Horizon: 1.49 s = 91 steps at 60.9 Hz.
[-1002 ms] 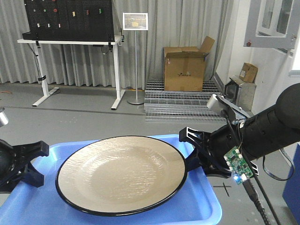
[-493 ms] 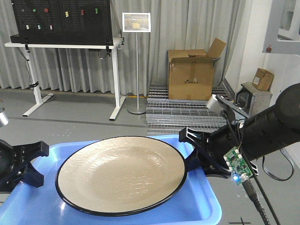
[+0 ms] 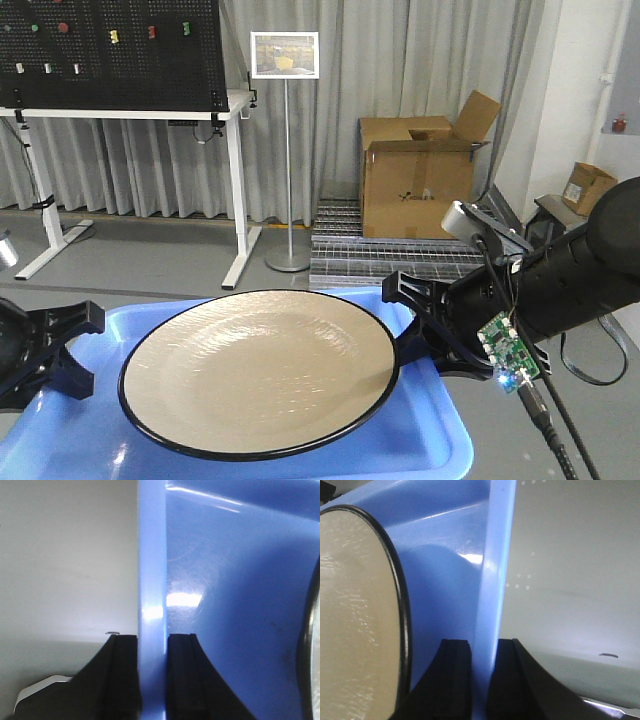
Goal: Place disk in tray to left cabinet
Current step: 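Hold the tray with both grippers while driving past the cardboard box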
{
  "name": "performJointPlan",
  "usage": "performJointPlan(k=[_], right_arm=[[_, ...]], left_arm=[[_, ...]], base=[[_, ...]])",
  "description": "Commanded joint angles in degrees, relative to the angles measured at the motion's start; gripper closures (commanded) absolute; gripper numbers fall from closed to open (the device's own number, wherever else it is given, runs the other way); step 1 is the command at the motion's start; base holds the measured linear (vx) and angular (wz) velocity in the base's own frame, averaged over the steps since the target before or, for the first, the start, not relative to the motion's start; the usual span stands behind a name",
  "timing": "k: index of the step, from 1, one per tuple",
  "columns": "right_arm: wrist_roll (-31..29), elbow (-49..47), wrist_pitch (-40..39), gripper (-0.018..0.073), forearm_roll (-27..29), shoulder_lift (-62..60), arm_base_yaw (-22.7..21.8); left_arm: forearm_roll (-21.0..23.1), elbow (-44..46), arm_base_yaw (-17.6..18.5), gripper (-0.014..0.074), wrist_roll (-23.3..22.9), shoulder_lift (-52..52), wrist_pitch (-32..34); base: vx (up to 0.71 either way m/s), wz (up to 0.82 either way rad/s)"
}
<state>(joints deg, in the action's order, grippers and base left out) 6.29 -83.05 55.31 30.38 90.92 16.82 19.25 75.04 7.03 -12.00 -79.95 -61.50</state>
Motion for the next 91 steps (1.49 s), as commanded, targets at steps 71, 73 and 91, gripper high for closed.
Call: performJointPlan(k=[71, 73, 91], right_arm=[[-0.8, -2.29, -2.05, 0.0565, 9.06, -2.7, 1.1], [-0.8, -2.29, -2.05, 0.0565, 9.06, -2.7, 1.1], [-0.8, -2.29, -2.05, 0.0565, 9.06, -2.7, 1.1]], left_arm=[[9.86, 2.21, 1.33, 0.0596, -0.58, 2.19, 3.25], [9.86, 2.21, 1.33, 0.0596, -0.58, 2.19, 3.25], [9.86, 2.21, 1.33, 0.0596, -0.58, 2.19, 3.25]], base=[[0.57, -0.06], [0.5, -0.12], [0.47, -0.09]])
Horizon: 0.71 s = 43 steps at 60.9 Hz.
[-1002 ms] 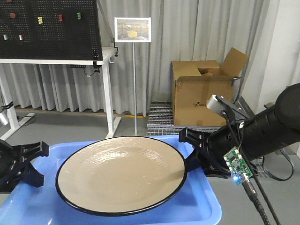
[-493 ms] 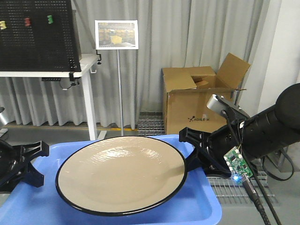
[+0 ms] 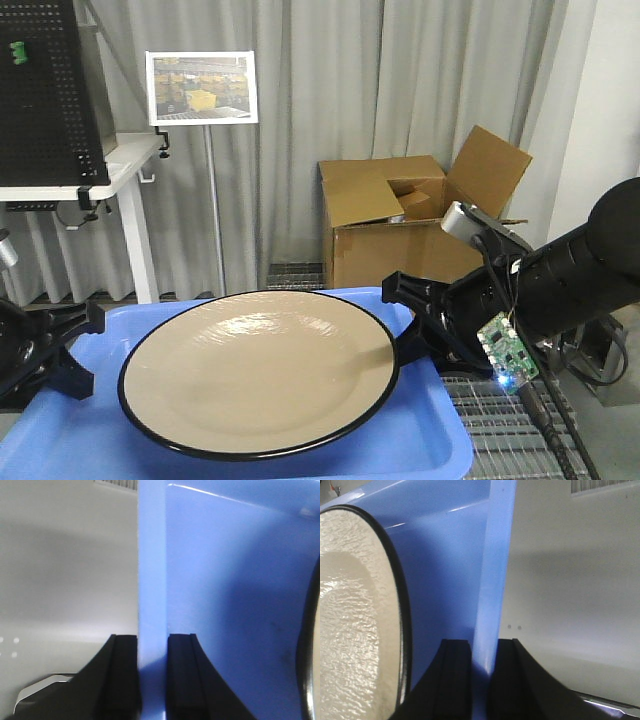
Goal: Place disk in tray to left cabinet
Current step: 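Hold the tray with both grippers while driving past the cardboard box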
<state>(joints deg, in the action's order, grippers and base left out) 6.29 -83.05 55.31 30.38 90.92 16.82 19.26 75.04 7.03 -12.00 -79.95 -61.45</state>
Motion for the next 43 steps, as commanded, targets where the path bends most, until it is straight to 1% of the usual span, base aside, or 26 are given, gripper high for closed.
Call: performJointPlan(k=[1, 23, 43], right_arm=[[-0.8, -2.29, -2.05, 0.0565, 9.06, -2.7, 1.1], [-0.8, -2.29, -2.05, 0.0565, 9.06, -2.7, 1.1], [-0.8, -2.29, -2.05, 0.0565, 9.06, -2.7, 1.1]], left_arm=[[9.85, 2.21, 1.33, 0.0596, -0.58, 2.19, 3.2], [9.85, 2.21, 1.33, 0.0596, -0.58, 2.19, 3.2], [9.85, 2.21, 1.33, 0.0596, -0.58, 2.19, 3.2]], base=[[0.45, -0.07], [0.41, -0.04], [0.32, -0.1]])
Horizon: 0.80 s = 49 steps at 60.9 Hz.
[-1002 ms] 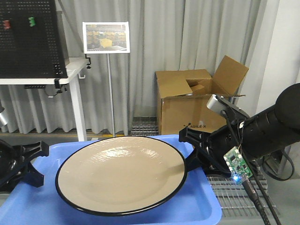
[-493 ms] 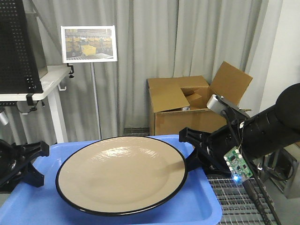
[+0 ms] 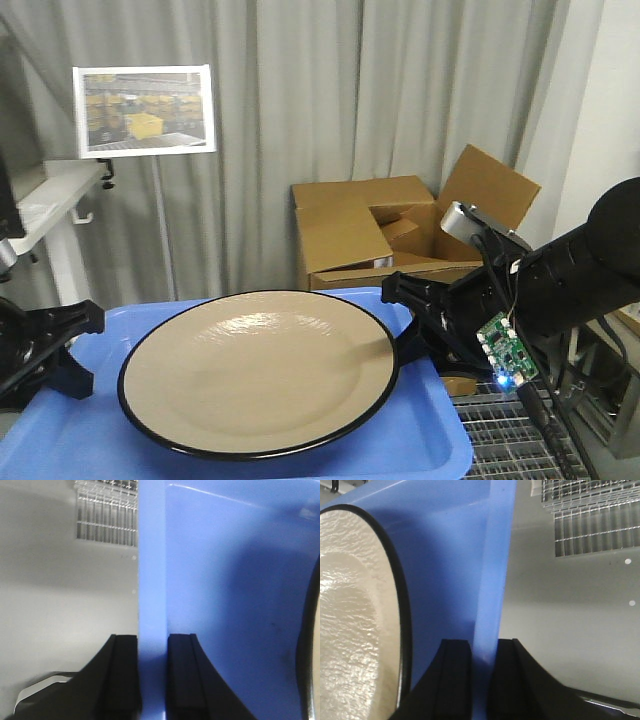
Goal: Place disk in tray to left cabinet
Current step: 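Hold the tray with both grippers while driving past the cardboard box, then hold the tray with both grippers while approaching the white shelf cabinet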
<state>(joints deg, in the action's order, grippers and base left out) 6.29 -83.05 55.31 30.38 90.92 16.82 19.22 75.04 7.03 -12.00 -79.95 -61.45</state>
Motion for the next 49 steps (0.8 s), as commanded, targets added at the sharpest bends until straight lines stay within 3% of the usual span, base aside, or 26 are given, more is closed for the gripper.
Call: performJointPlan(k=[1, 20, 49], right_arm=[[-0.8, -2.29, -2.05, 0.0565, 9.06, -2.7, 1.1], [-0.8, -2.29, -2.05, 0.0565, 9.06, -2.7, 1.1], [-0.8, -2.29, -2.05, 0.0565, 9.06, -2.7, 1.1]], left_arm=[[9.89, 2.21, 1.33, 0.0596, -0.58, 2.19, 3.2], [9.89, 2.21, 1.33, 0.0596, -0.58, 2.19, 3.2], [9.88, 2.21, 1.33, 0.0596, -0.58, 2.19, 3.2]], base=[[0.27, -0.22], [0.22, -0.39], [0.16, -0.62]])
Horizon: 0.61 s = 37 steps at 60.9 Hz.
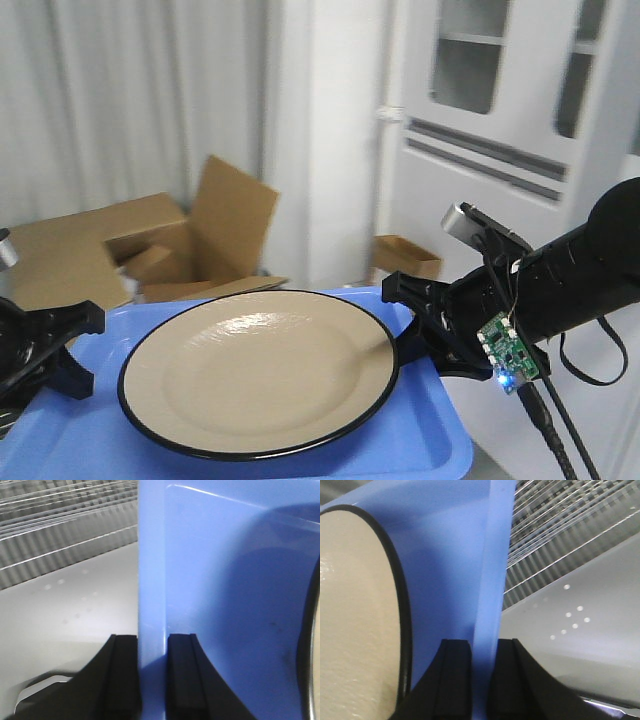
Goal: Place disk in tray to left cabinet
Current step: 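Hold the tray with both grippers while approaching the white shelf cabinet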
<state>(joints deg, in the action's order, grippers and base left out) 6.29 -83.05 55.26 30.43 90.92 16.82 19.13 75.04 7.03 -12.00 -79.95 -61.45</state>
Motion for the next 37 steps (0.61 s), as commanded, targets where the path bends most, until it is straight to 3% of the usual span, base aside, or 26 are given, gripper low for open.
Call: performJointPlan(k=[1, 37], right_arm=[[-0.8, -2.29, -2.0, 0.0565, 9.01, -2.7, 1.1], [-0.8, -2.29, -1.97, 0.0565, 9.01, -2.7, 1.1]], left_arm=[[9.96, 2.21, 1.33, 0.0596, -0.58, 2.19, 3.2], [9.97, 2.21, 1.33, 0.0596, -0.58, 2.19, 3.21]], base=[[0.17, -0.66], [0.16, -0.64]])
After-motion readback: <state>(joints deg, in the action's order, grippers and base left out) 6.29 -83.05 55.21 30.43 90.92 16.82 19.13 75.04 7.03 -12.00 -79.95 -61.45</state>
